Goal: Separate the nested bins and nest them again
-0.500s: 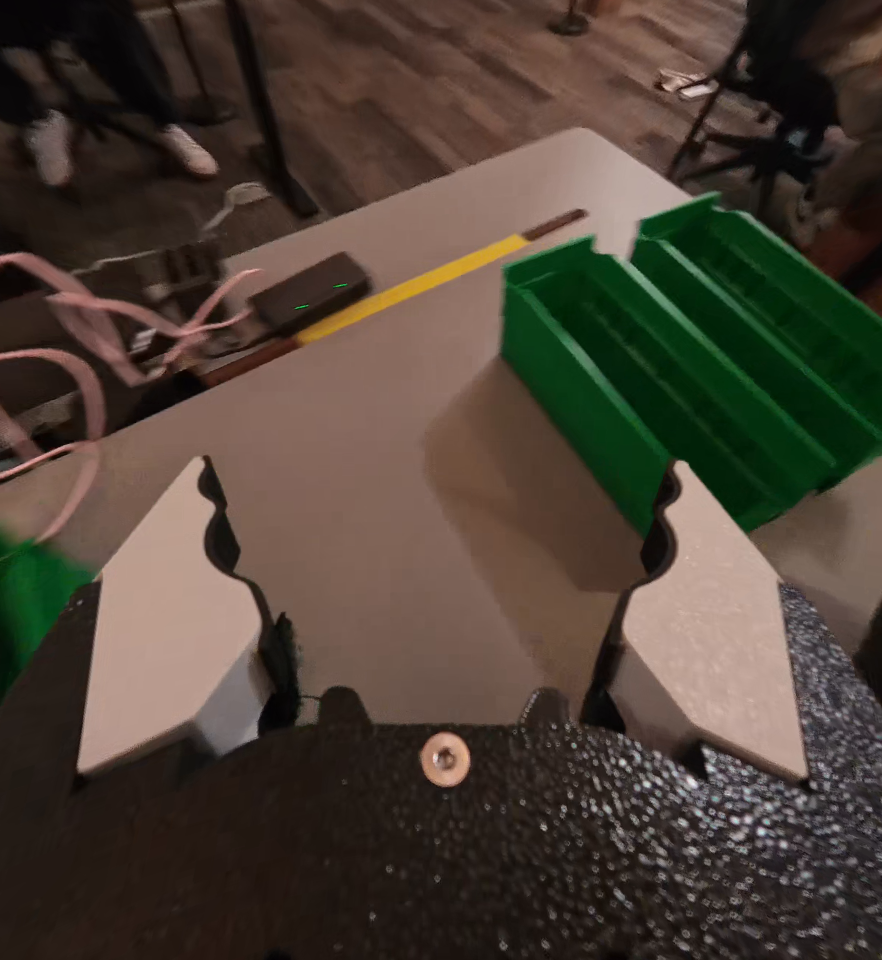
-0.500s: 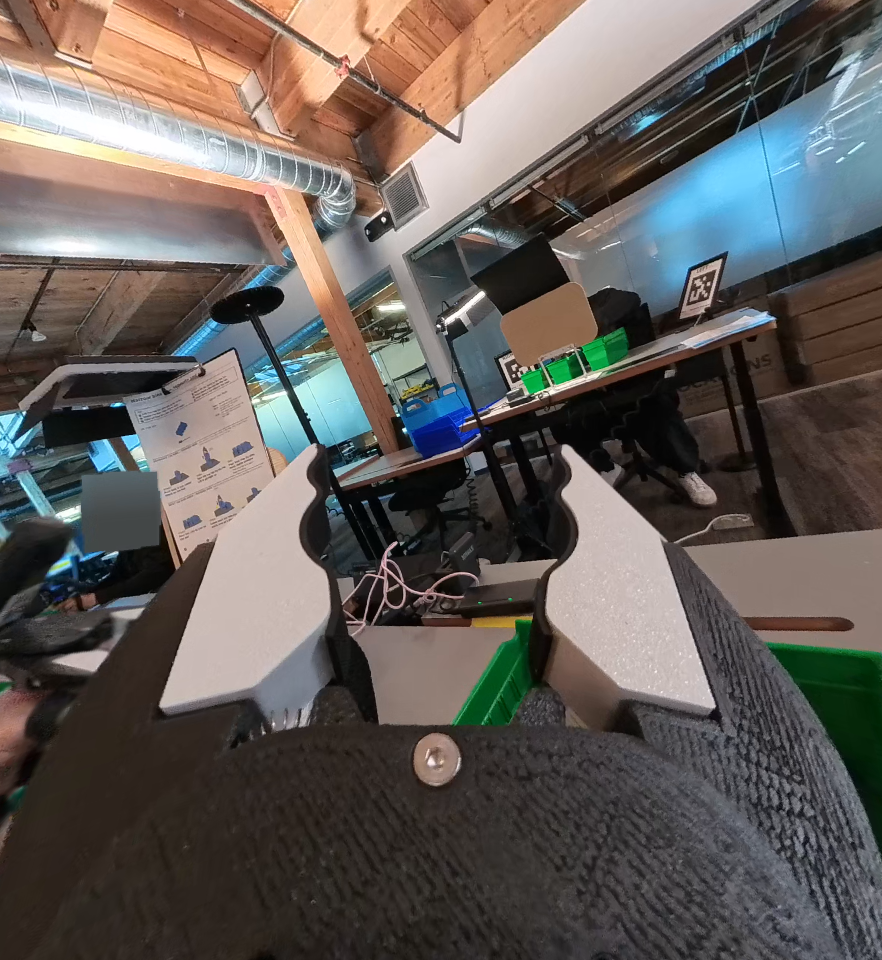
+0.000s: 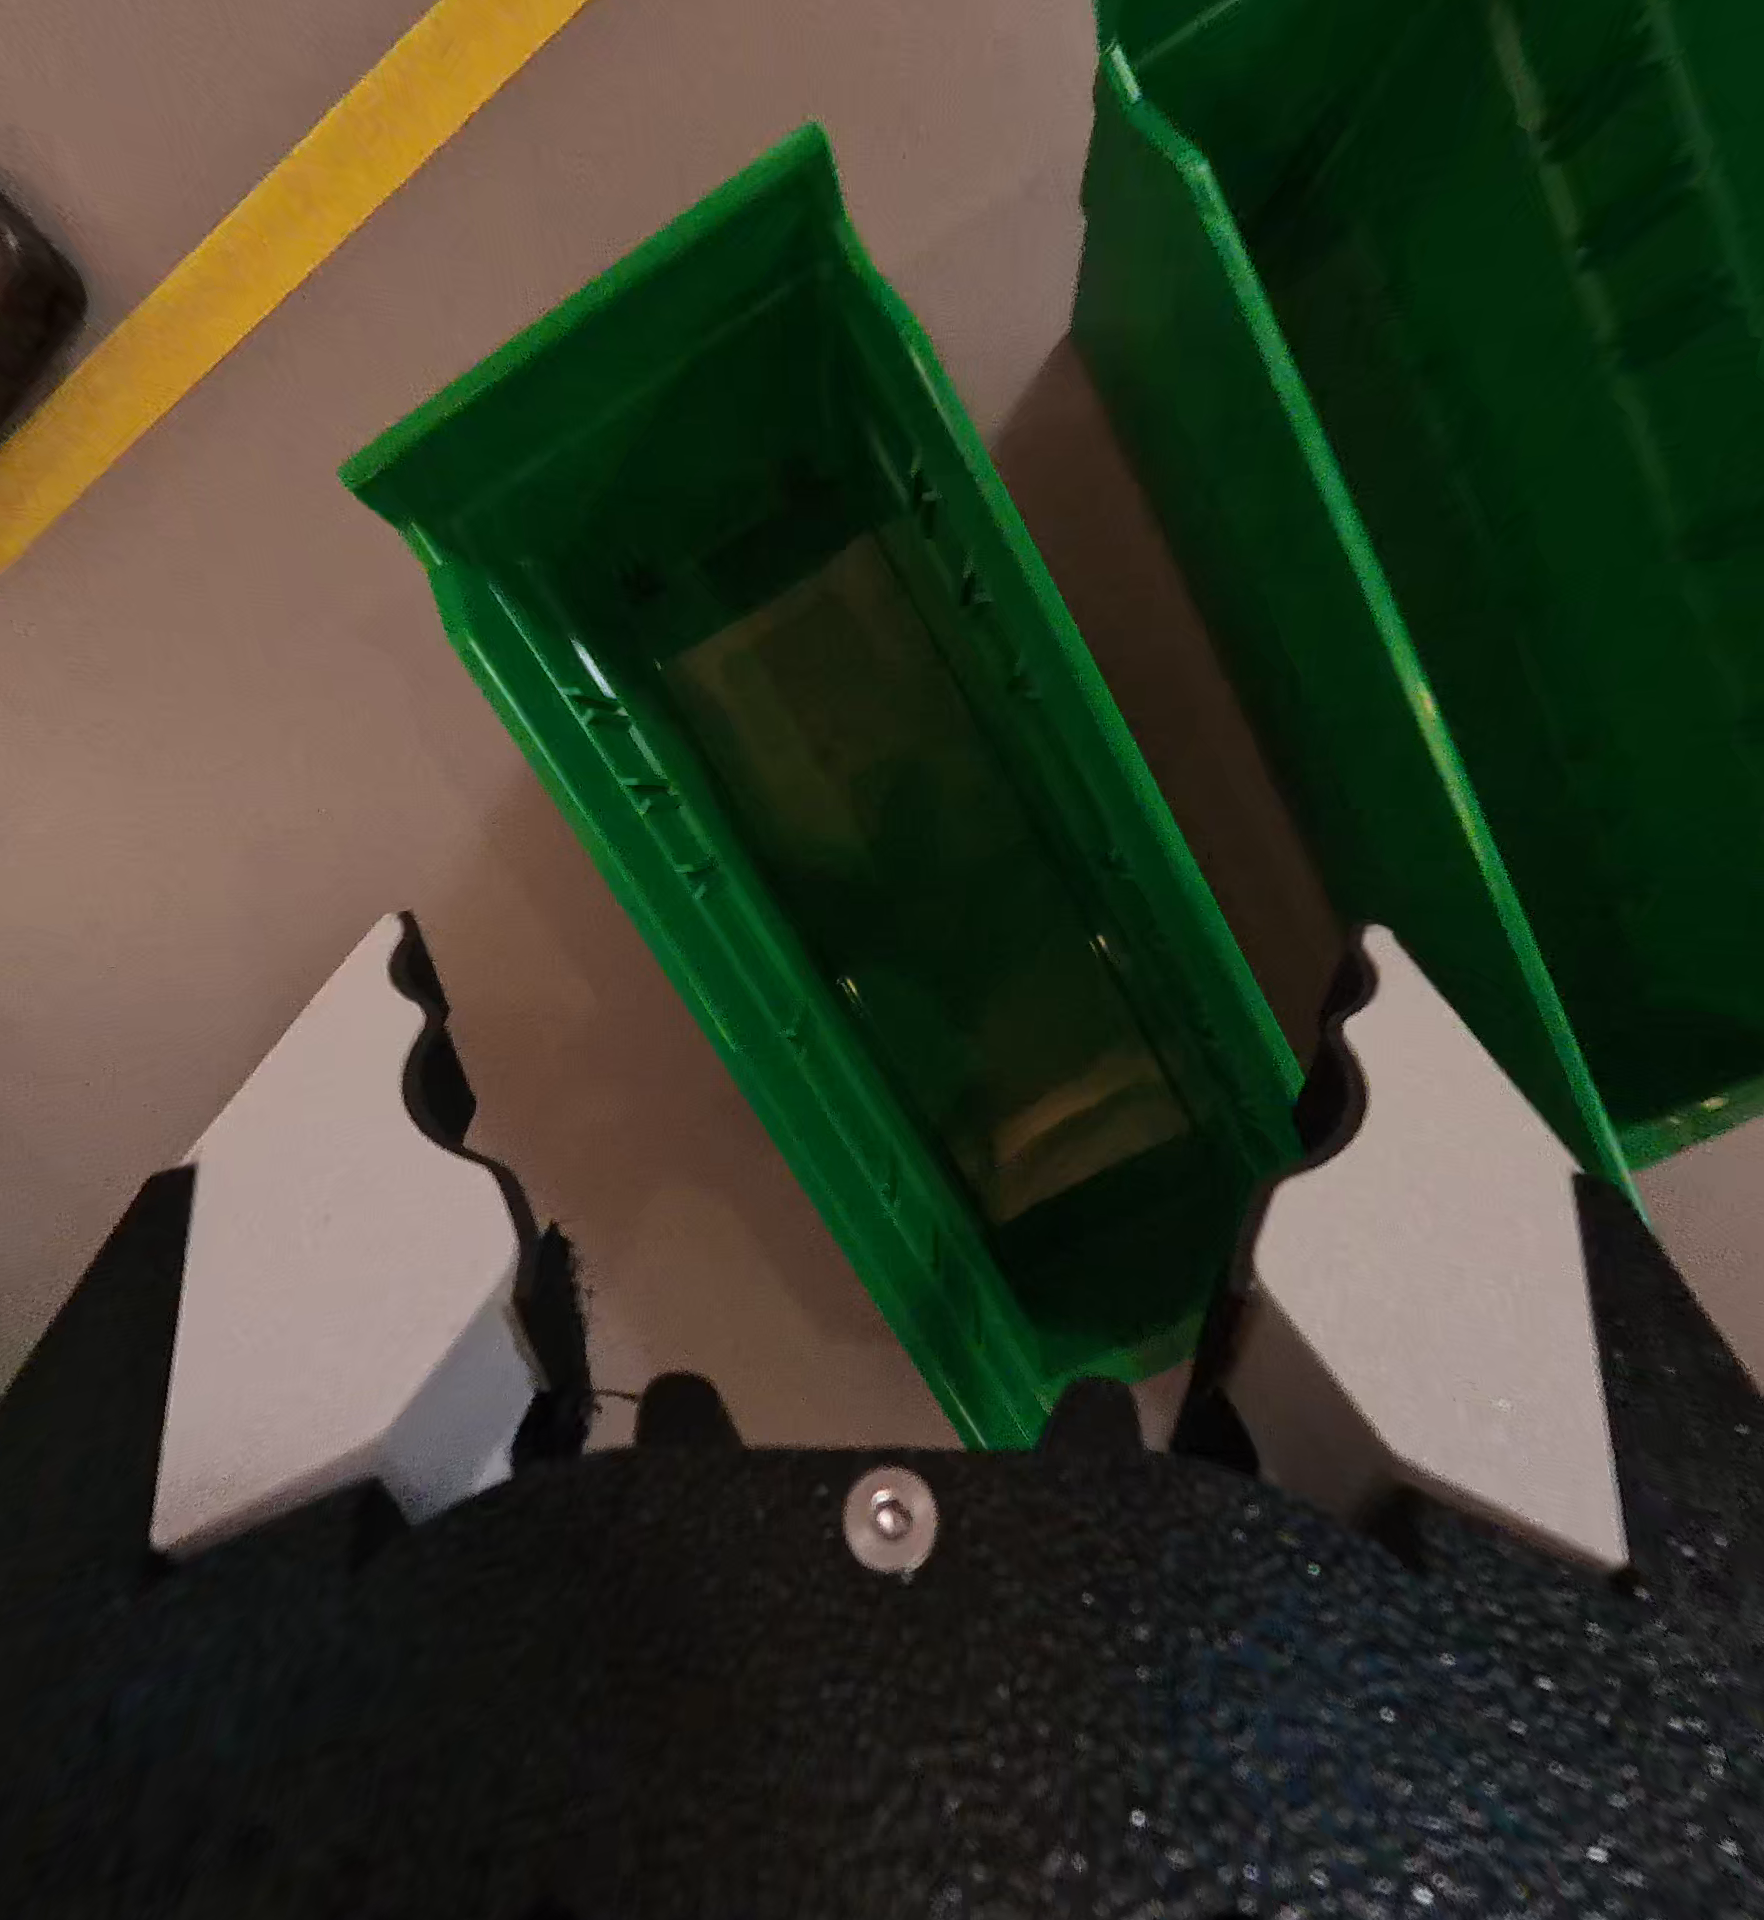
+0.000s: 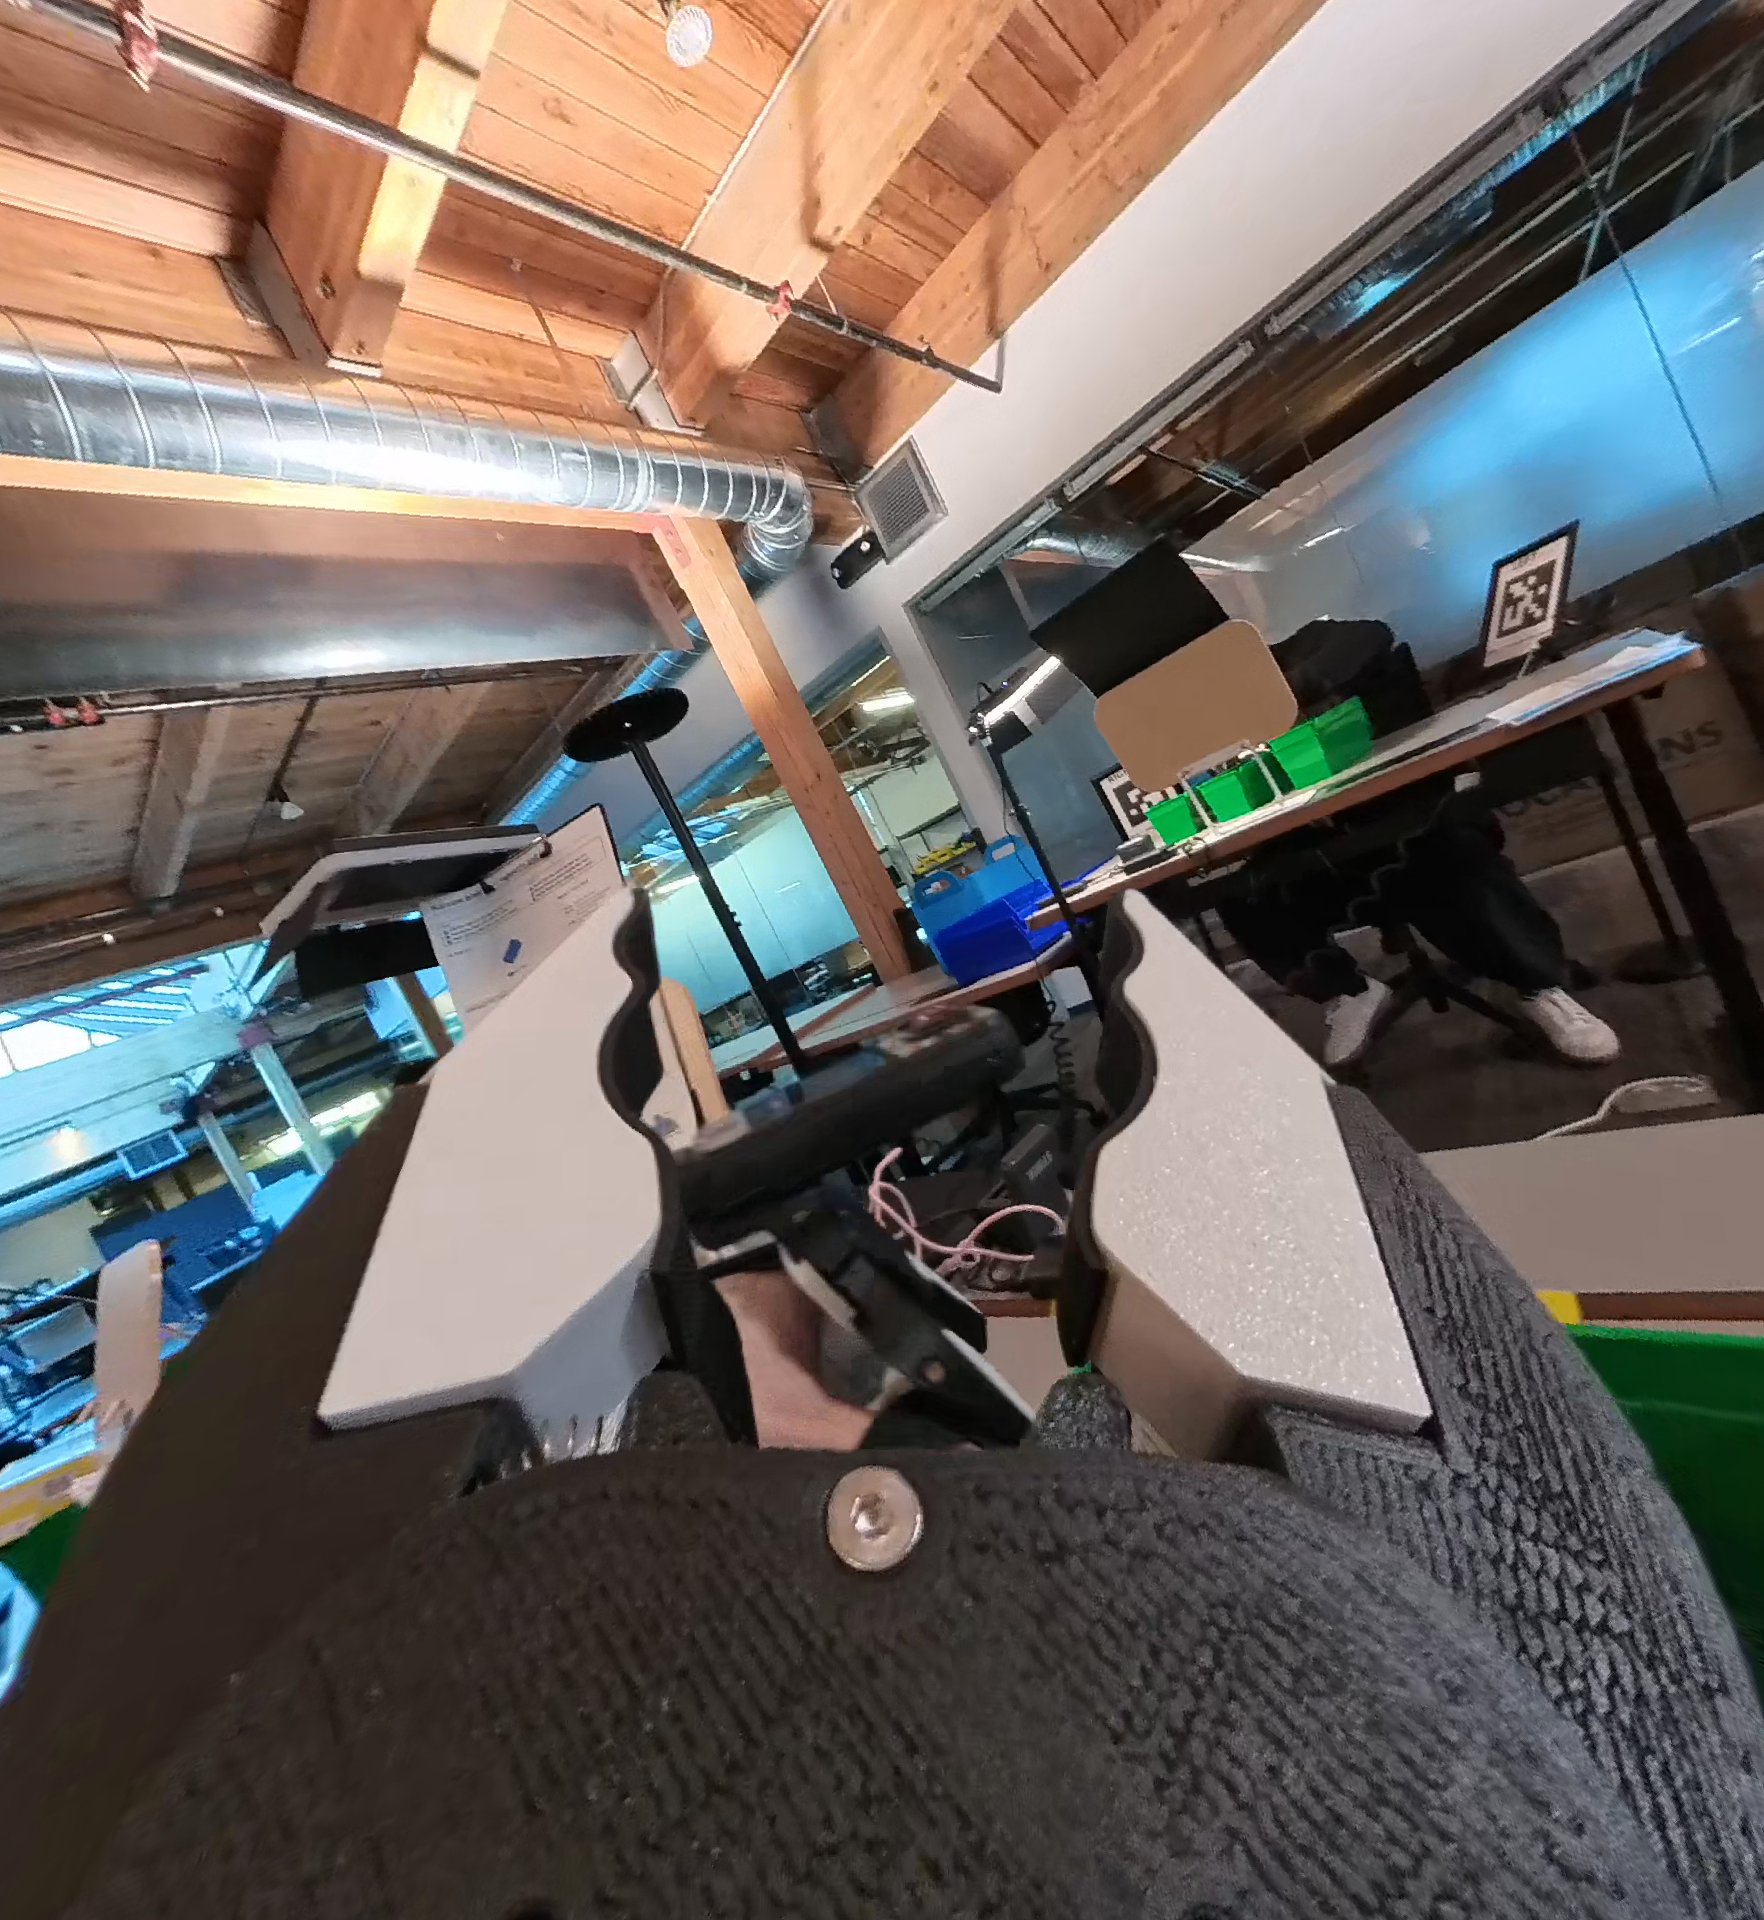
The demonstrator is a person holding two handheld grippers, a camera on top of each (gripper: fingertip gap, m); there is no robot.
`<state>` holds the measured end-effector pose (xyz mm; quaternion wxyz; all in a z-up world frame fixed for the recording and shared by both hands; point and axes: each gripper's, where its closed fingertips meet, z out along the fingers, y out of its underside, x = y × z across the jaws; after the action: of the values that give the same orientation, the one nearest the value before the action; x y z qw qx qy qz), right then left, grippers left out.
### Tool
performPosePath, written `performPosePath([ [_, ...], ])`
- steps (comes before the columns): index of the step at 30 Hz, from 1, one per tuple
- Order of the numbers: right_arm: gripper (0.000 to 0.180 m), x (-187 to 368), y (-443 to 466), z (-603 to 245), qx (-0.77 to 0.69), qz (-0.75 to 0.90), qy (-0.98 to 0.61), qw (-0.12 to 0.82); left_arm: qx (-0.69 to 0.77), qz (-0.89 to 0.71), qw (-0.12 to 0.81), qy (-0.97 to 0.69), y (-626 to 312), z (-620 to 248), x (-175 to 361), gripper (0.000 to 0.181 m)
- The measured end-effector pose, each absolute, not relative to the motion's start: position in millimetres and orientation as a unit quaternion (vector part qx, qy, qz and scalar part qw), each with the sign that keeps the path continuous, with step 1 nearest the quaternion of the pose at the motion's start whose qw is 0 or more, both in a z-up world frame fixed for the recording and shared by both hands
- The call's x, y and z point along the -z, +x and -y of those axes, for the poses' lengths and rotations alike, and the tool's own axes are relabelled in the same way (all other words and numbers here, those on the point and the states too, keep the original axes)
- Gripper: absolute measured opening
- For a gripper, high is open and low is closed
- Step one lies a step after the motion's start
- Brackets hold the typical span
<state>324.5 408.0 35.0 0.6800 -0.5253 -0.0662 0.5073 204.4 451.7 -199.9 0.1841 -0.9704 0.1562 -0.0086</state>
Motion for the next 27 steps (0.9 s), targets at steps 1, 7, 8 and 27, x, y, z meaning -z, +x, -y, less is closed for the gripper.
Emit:
performPosePath([
  [1,0.085,-35,323,-407,-0.512,0.068,-0.524,0.677,-0.011,-0.155,0.172,-0.973,202,-453,205,0.159],
  [7,0.085,-42,318,-398,-0.524,0.081,-0.512,0.676,-0.005,-0.123,0.096,-0.988,208,-445,244,0.159],
  [8,0.085,-42,318,-397,-0.524,0.082,-0.511,0.677,-0.006,-0.120,0.087,-0.989,207,-444,250,0.159],
  [27,0.085,-40,313,-400,-0.509,0.086,-0.523,0.678,0.167,-0.196,0.062,-0.964,131,-383,216,0.113],
])
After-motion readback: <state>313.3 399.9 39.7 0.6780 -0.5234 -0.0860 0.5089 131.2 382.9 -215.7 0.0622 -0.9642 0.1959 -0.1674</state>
